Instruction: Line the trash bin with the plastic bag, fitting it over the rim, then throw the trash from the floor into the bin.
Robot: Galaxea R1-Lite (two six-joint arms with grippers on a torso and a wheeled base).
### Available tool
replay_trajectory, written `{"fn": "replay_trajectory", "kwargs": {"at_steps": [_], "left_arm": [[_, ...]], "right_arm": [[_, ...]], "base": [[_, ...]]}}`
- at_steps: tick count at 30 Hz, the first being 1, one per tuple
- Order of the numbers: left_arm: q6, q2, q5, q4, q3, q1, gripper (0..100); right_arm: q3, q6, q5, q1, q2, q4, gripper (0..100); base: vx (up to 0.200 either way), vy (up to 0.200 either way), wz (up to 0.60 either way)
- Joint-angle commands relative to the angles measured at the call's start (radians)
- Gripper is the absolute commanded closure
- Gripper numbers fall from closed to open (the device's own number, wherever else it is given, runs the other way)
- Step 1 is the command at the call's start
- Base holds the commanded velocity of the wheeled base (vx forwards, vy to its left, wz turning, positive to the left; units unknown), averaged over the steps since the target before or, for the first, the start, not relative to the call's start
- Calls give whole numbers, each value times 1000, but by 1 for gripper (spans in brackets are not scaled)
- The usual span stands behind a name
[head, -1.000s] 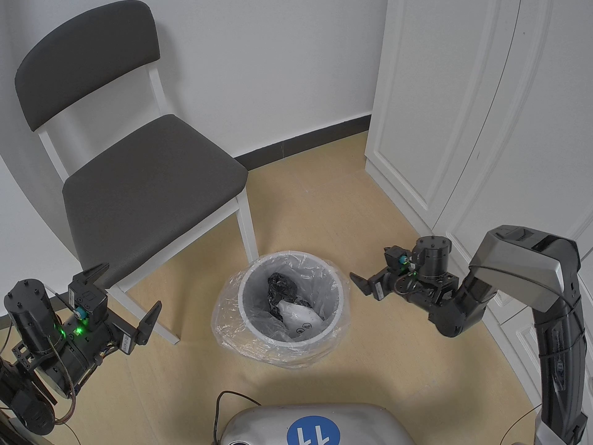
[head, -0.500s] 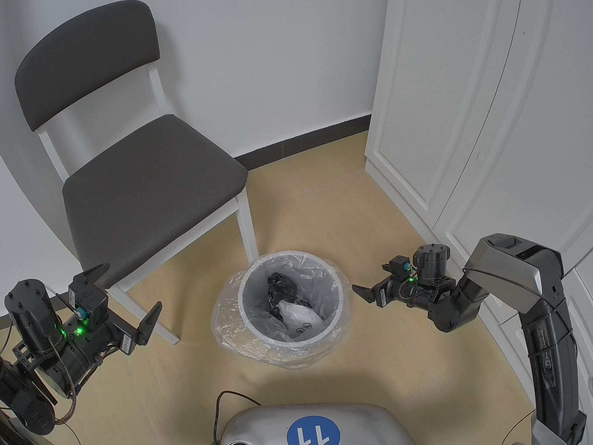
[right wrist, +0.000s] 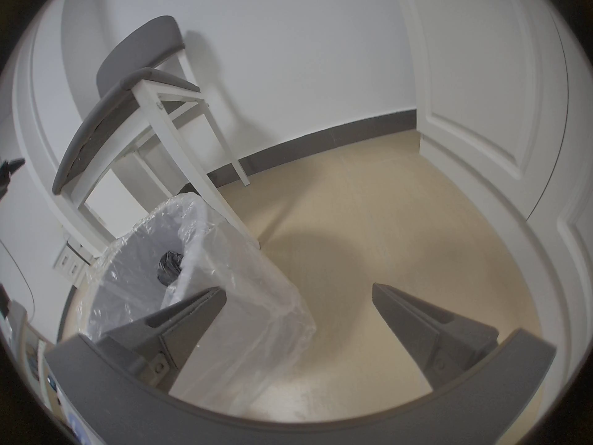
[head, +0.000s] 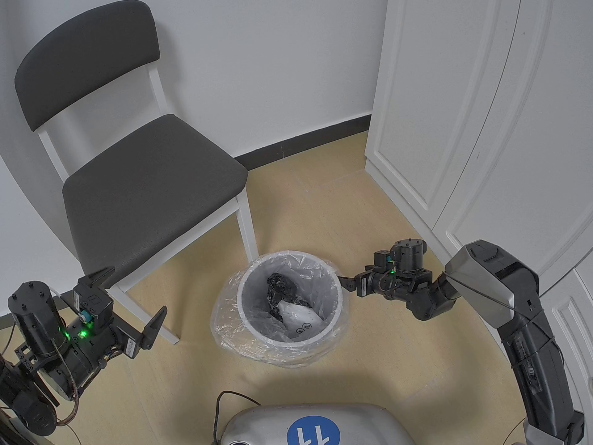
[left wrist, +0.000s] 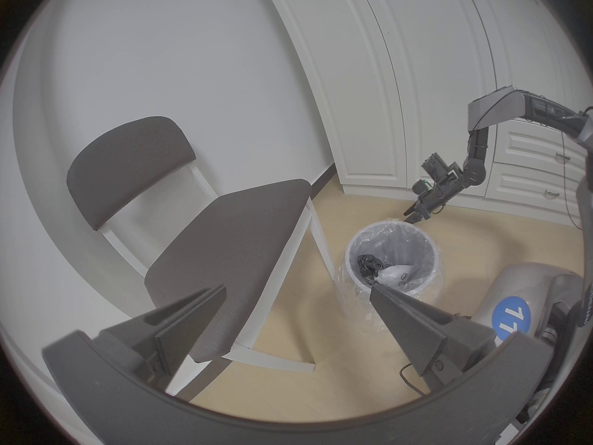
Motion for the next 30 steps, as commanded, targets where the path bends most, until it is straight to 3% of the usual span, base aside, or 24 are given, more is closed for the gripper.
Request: {"fn": "replay_trajectory", "kwargs": {"at_steps": [1,6,20,23,30], "left_arm": [[3,14,1,1,18,-10,0],[3,19,1,1,18,-11,0],[3,17,2,-1,18,-15,0],[-7,20,4,-3,18,-22,0],[-67,25,4,-30,18,-53,0]], "right_arm": [[-150,69,-1,21,99,84,0],[-212,72,-22,9,117,183,0],[-215,62,-108,0,101,239,0],[-97,76,-102,-18,18,163,0],[328,78,-93,-26,-194,-224,0]], "base": [[0,0,0],[0,0,0],[0,0,0],[0,0,0],[0,0,0]]}}
